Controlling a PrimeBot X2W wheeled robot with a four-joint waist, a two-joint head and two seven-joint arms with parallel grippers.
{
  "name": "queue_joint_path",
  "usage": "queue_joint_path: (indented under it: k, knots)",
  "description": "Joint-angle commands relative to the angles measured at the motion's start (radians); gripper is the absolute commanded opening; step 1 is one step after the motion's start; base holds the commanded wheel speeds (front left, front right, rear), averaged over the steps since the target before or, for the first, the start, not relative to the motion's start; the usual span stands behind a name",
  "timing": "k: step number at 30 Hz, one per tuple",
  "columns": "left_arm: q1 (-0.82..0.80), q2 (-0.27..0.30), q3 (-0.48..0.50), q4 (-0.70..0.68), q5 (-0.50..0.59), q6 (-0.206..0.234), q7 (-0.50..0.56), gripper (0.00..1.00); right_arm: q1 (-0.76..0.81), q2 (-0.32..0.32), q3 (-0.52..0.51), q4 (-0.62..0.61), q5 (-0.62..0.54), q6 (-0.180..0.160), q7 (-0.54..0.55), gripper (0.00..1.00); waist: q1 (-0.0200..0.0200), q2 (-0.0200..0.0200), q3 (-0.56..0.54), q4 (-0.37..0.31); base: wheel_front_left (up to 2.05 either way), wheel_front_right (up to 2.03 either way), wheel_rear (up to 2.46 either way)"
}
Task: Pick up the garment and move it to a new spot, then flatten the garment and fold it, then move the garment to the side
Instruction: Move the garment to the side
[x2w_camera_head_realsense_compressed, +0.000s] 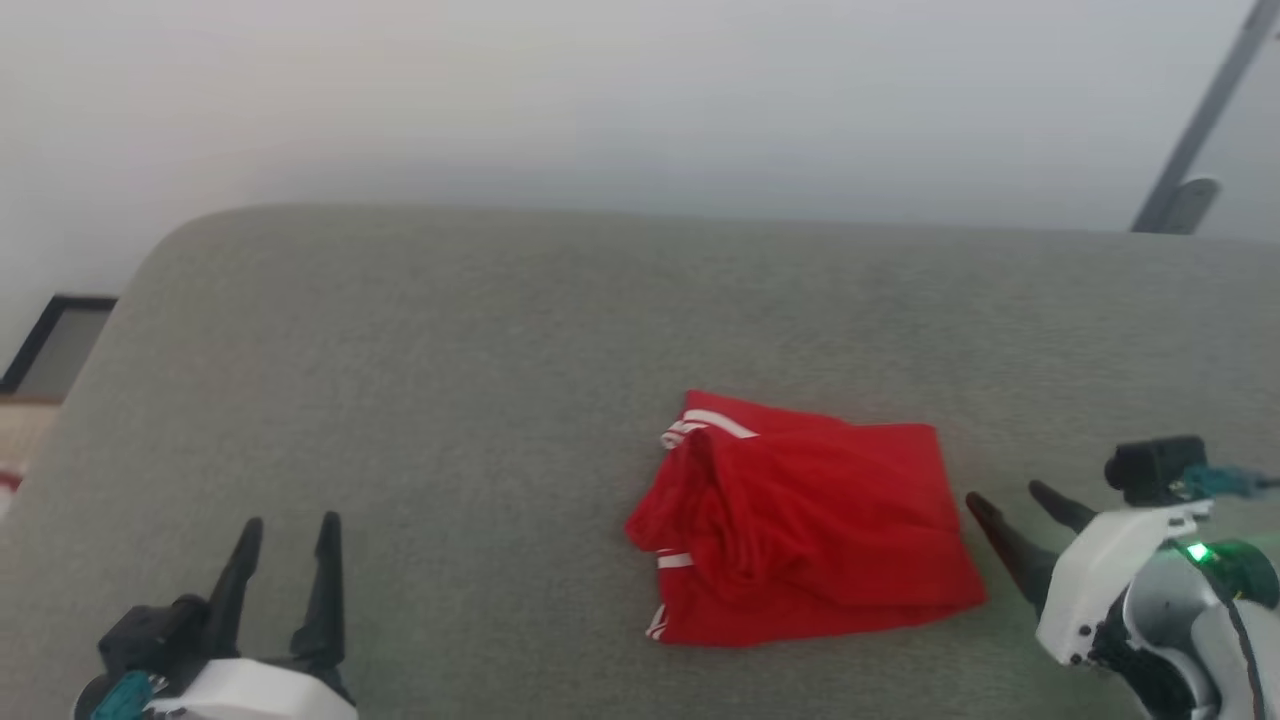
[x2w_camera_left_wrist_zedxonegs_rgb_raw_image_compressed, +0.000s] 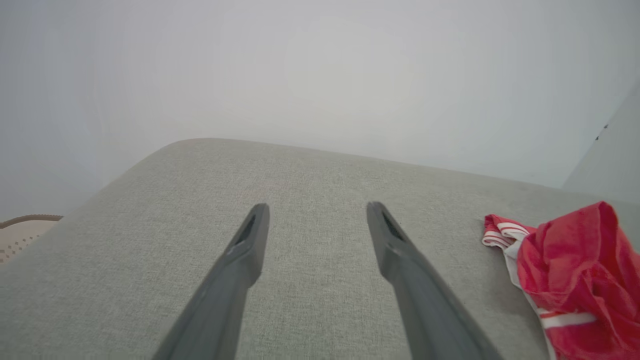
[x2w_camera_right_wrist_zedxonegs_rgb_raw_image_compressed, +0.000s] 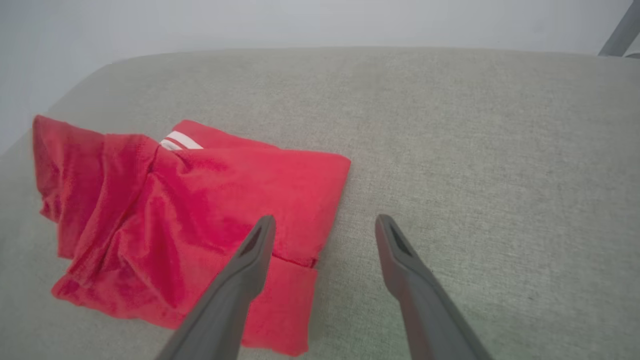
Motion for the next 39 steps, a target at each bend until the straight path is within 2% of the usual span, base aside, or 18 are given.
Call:
queue_joint_path:
  k: [1,8,14,18,19,20,29,39]
  knots:
    - [-0.015,-0.006,-0.004,0.002,0.004,-0.004,-0.004,1.0,-0.012,-0.009,0.013,0.005,0.004,0.0,0.023,1.0,0.0,0.0,0.024,0.028,0.0,0.0,0.0]
    - [-0.049,-0.022,-0.021,0.009,0.01,-0.011,-0.004,1.0,-0.112,-0.063,0.039,0.062,0.049,0.0,0.242,1.0,0.0,0.0,0.085,0.093,0.0,0.0,0.0]
    - [-0.079,-0.039,-0.027,0.018,0.015,-0.016,-0.004,1.0,-0.165,-0.079,0.056,0.091,0.094,0.0,0.43,1.0,0.0,0.0,0.133,0.135,0.0,0.0,0.0]
    - [-0.098,-0.048,-0.027,0.023,0.02,-0.019,-0.004,1.0,-0.171,-0.068,0.067,0.106,0.109,0.0,0.527,1.0,0.0,0.0,0.158,0.151,0.0,0.0,0.0]
    - [-0.099,-0.05,-0.026,0.025,0.02,-0.019,-0.004,1.0,-0.173,-0.063,0.066,0.105,0.109,0.0,0.535,0.54,0.0,0.0,0.162,0.153,0.0,0.0,0.0]
    - [-0.103,-0.055,-0.026,0.027,0.02,-0.02,-0.004,1.0,-0.176,-0.058,0.067,0.101,0.109,0.0,0.542,0.0,0.0,0.0,0.166,0.155,0.0,0.0,0.0]
    - [-0.12,-0.06,-0.007,0.034,0.031,-0.023,-0.004,1.0,-0.196,-0.059,0.028,0.073,0.078,-0.001,0.535,0.0,0.0,0.0,0.171,0.137,0.0,0.0,0.0]
    - [-0.169,-0.046,-0.037,0.027,0.034,-0.022,-0.004,1.0,-0.232,-0.117,-0.047,0.039,0.012,-0.001,0.509,0.0,0.0,0.0,0.179,0.076,0.0,0.0,0.0]
